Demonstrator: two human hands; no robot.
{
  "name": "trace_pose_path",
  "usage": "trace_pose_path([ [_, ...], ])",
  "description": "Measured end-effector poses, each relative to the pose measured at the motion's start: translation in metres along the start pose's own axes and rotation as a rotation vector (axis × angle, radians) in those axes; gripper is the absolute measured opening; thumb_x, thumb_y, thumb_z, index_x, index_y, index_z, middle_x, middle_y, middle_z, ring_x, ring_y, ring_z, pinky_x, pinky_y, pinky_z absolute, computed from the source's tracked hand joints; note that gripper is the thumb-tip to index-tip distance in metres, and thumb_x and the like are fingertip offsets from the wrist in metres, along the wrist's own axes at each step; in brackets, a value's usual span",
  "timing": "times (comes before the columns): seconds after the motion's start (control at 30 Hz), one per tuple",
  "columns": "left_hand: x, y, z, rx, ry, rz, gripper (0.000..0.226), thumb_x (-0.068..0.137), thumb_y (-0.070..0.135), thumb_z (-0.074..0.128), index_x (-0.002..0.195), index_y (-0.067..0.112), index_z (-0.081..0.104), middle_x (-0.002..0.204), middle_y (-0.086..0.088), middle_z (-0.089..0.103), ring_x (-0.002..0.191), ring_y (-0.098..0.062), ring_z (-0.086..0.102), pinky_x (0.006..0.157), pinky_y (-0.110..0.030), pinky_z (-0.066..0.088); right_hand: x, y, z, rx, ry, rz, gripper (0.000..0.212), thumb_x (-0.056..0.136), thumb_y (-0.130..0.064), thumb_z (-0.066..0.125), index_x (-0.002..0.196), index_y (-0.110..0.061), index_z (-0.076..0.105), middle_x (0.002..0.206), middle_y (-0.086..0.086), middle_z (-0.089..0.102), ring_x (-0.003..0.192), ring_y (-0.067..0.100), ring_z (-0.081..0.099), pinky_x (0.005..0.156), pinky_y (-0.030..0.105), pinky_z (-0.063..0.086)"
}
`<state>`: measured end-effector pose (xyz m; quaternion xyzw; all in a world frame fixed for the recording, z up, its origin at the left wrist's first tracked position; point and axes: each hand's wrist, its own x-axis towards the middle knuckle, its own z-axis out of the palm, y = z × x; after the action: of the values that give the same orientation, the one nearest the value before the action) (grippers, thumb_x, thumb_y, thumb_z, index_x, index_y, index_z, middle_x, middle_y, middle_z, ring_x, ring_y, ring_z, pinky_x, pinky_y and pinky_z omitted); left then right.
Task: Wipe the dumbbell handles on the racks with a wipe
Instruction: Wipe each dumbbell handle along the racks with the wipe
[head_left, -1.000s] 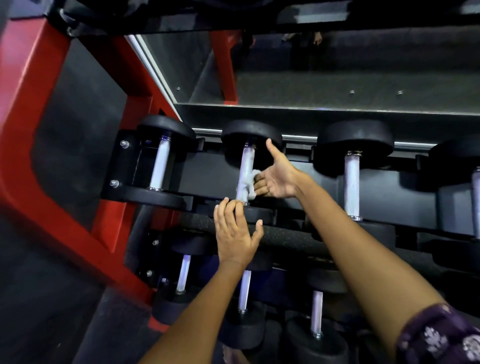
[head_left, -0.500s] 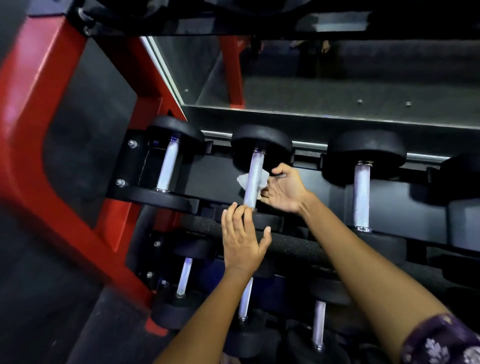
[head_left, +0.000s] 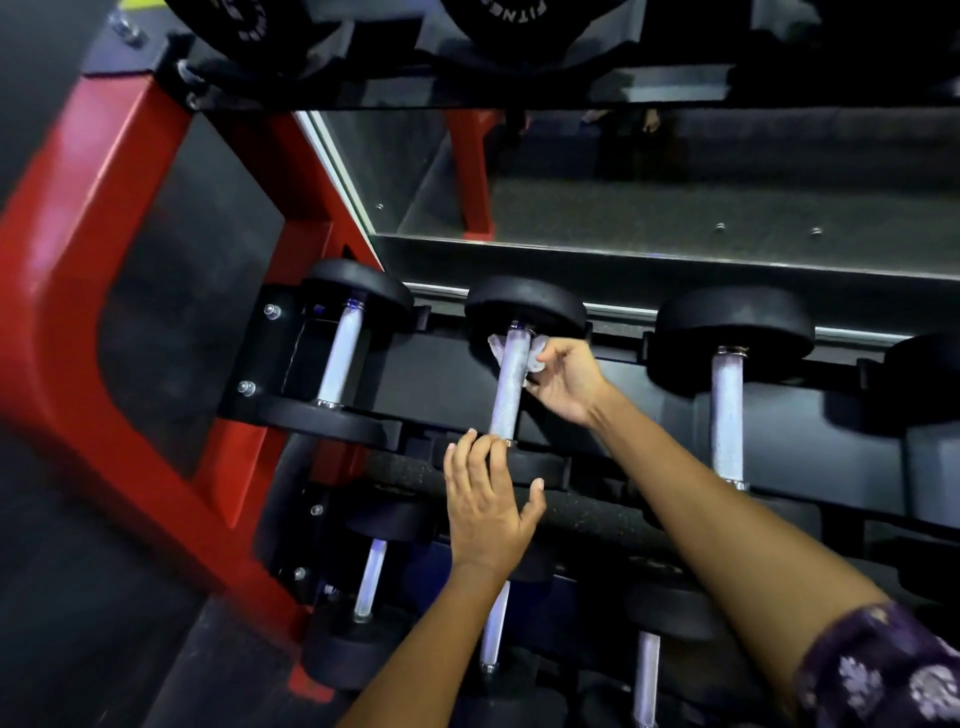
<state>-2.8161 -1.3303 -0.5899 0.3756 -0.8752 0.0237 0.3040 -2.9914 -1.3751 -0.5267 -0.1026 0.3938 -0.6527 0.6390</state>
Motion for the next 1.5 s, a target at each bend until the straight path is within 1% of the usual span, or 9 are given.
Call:
trace_pose_path([
  [0.13, -0.001, 0.001, 0.0, -0.007, -0.015, 0.002, 0.048, 0.088, 0.039, 0.045, 0.12, 0.003, 0.042, 0.119, -0.013, 0.04, 0.121, -0.033, 0.039, 0.113, -0.046, 0.02, -0.003, 0.032, -0.003, -0.218, 0.069, -0.09, 0.025, 0.09, -0.022, 0.045, 0.114, -0.028, 0.05, 0.129, -0.004, 0.05, 0.105, 0.003, 0.052, 0.084, 0.018, 0.038],
  [0.2, 0.0, 0.0, -0.001, 0.002, -0.024, 0.0, 0.048, 0.089, 0.039, 0.044, 0.121, 0.003, 0.042, 0.12, -0.013, 0.04, 0.121, -0.034, 0.039, 0.113, -0.046, 0.02, -0.007, 0.039, -0.002, -0.497, 0.098, -0.136, 0.046, 0.101, -0.034, 0.032, 0.145, -0.022, 0.027, 0.149, -0.011, 0.028, 0.135, 0.006, 0.032, 0.113, 0.024, 0.024],
  [0.4, -0.001, 0.002, -0.004, 0.004, -0.05, -0.01, 0.048, 0.09, 0.039, 0.043, 0.121, 0.002, 0.042, 0.12, -0.013, 0.041, 0.122, -0.033, 0.039, 0.112, -0.048, 0.023, -0.014, 0.044, -0.017, -1.511, -0.01, -0.357, 0.051, 0.102, -0.028, 0.026, 0.148, -0.014, 0.009, 0.156, -0.003, -0.004, 0.141, 0.008, -0.013, 0.117, 0.027, -0.005],
  [0.57, 0.0, 0.002, -0.008, -0.001, -0.073, -0.014, 0.048, 0.091, 0.039, 0.043, 0.121, 0.002, 0.043, 0.12, -0.012, 0.041, 0.122, -0.033, 0.039, 0.112, -0.047, 0.025, -0.021, 0.033, -0.023, -1.629, -0.209, -0.445, 0.047, 0.101, -0.029, 0.023, 0.144, -0.012, 0.032, 0.152, -0.006, 0.021, 0.139, 0.0, 0.005, 0.115, 0.02, -0.003],
  [0.7, 0.0, 0.003, -0.008, -0.007, -0.086, -0.025, 0.048, 0.091, 0.039, 0.043, 0.121, 0.002, 0.043, 0.12, -0.012, 0.042, 0.123, -0.033, 0.039, 0.112, -0.047, 0.024, -0.004, 0.005, -0.015, -1.607, -0.027, -0.448, 0.043, 0.102, -0.021, 0.029, 0.143, -0.011, 0.032, 0.152, 0.004, 0.029, 0.143, 0.012, 0.018, 0.118, 0.029, 0.003],
  [0.87, 0.0, 0.003, -0.012, -0.031, -0.105, -0.022, 0.048, 0.092, 0.04, 0.043, 0.122, 0.002, 0.044, 0.122, -0.013, 0.044, 0.124, -0.033, 0.039, 0.112, -0.047, 0.024, -0.023, 0.033, -0.017, -1.695, -0.292, -0.394, 0.037, 0.1, -0.021, 0.037, 0.135, -0.015, 0.048, 0.147, 0.0, 0.039, 0.137, 0.014, 0.031, 0.114, 0.033, 0.026],
  [1.03, 0.002, 0.004, -0.018, -0.012, -0.188, -0.027, 0.051, 0.096, 0.042, 0.037, 0.125, 0.001, 0.042, 0.121, -0.018, 0.054, 0.126, -0.033, 0.037, 0.113, -0.048, 0.022, 0.0, 0.019, -0.01, -1.669, -0.081, -0.549, 0.042, 0.081, 0.011, 0.045, 0.116, -0.003, 0.063, 0.143, 0.008, 0.044, 0.134, 0.023, 0.039, 0.111, 0.035, 0.032],
  [1.27, 0.011, 0.01, -0.038, -0.028, -0.386, -0.104, 0.057, 0.094, 0.043, 0.039, 0.126, -0.003, 0.049, 0.123, -0.021, 0.057, 0.126, -0.039, 0.047, 0.108, -0.052, 0.037, -0.039, 0.032, 0.007, -1.598, -0.063, -0.415, 0.026, 0.08, 0.006, 0.056, 0.097, -0.002, 0.073, 0.112, 0.012, 0.067, 0.11, 0.019, 0.061, 0.093, 0.019, 0.043],
  [1.5, 0.032, 0.03, -0.073, -0.217, -0.552, -0.333, 0.062, 0.095, 0.032, 0.058, 0.143, 0.004, 0.031, 0.152, -0.01, 0.032, 0.148, -0.026, 0.009, 0.12, -0.035, 0.007, -0.094, 0.013, 0.019, -1.234, 0.316, -0.417, 0.019, 0.08, 0.002, 0.063, 0.096, 0.0, 0.072, 0.096, 0.013, 0.072, 0.093, 0.019, 0.066, 0.071, 0.011, 0.044],
])
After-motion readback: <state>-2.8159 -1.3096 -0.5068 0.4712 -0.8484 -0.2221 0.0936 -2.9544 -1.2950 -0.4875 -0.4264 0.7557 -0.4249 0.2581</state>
